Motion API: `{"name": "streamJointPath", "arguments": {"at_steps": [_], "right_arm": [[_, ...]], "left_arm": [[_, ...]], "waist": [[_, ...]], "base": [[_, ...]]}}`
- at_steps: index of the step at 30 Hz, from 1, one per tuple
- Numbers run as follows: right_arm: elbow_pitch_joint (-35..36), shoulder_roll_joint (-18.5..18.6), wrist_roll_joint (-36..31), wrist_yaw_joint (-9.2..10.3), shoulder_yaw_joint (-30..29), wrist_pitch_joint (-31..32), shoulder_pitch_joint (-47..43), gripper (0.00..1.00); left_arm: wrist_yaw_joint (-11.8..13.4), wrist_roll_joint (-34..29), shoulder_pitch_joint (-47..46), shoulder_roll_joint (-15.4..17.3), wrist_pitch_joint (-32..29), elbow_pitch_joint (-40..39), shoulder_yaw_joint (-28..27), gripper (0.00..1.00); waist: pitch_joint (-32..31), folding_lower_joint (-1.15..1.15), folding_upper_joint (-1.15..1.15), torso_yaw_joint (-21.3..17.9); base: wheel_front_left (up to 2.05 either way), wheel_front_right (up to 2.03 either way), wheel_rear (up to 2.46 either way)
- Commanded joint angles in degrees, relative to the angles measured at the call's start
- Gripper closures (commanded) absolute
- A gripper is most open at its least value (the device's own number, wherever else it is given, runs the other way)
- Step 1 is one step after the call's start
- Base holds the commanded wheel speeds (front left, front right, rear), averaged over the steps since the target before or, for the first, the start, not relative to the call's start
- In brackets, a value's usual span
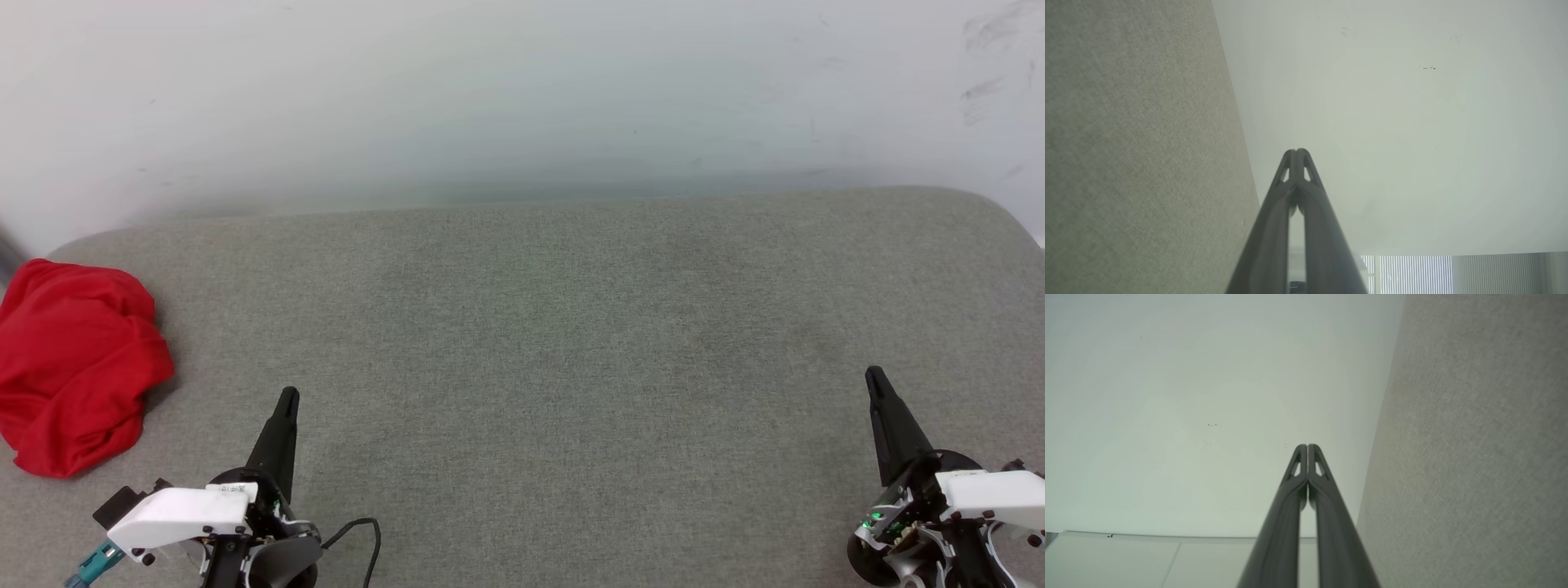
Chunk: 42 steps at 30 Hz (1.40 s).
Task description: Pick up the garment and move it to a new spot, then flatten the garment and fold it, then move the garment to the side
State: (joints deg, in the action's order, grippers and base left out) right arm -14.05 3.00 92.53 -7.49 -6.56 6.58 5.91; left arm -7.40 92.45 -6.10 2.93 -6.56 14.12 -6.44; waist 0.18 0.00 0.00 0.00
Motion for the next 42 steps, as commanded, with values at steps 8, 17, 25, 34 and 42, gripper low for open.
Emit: {"name": "streamJointPath", "arguments": {"at_steps": [8, 17, 25, 34, 42], "right_arm": [[-0.53, 0.00, 0.00, 0.00, 0.06, -0.06, -0.38, 0.00], [-0.54, -0.04, -1.33, 0.00, 1.40, -2.17, -1.97, 0.00], [0.08, -0.05, -3.51, -0.01, 2.59, -4.35, -2.39, 0.00], [0.92, -0.05, -10.09, -0.01, 3.07, -6.59, -2.47, 0.00], [2.48, -0.06, -20.66, -0.02, 1.22, -8.38, -1.82, 0.00]], "left_arm": [[0.01, -0.02, 0.33, -0.03, 0.09, 0.55, 0.11, 0.00], [0.01, -1.28, 2.57, -0.13, 2.21, -0.08, 0.21, 0.00], [-0.01, -3.10, 3.75, -0.12, 4.39, -1.64, -0.28, 0.00], [-0.02, -7.80, 4.91, -0.10, 6.62, -2.46, -2.35, 0.00], [-0.04, -13.25, 5.12, -0.08, 8.43, -3.25, -5.79, 0.00]], "waist": [[0.00, 0.00, 0.00, 0.00], [0.08, 0.00, 0.00, -0.02], [0.18, 0.00, 0.00, -0.03], [0.24, 0.00, 0.00, -0.06], [0.35, 0.00, 0.00, -0.05]], "base": [[0.00, 0.00, 0.00], [0.00, 0.00, 0.00], [0.00, 0.00, 0.00], [0.00, 0.00, 0.00], [0.00, 0.00, 0.00]]}}
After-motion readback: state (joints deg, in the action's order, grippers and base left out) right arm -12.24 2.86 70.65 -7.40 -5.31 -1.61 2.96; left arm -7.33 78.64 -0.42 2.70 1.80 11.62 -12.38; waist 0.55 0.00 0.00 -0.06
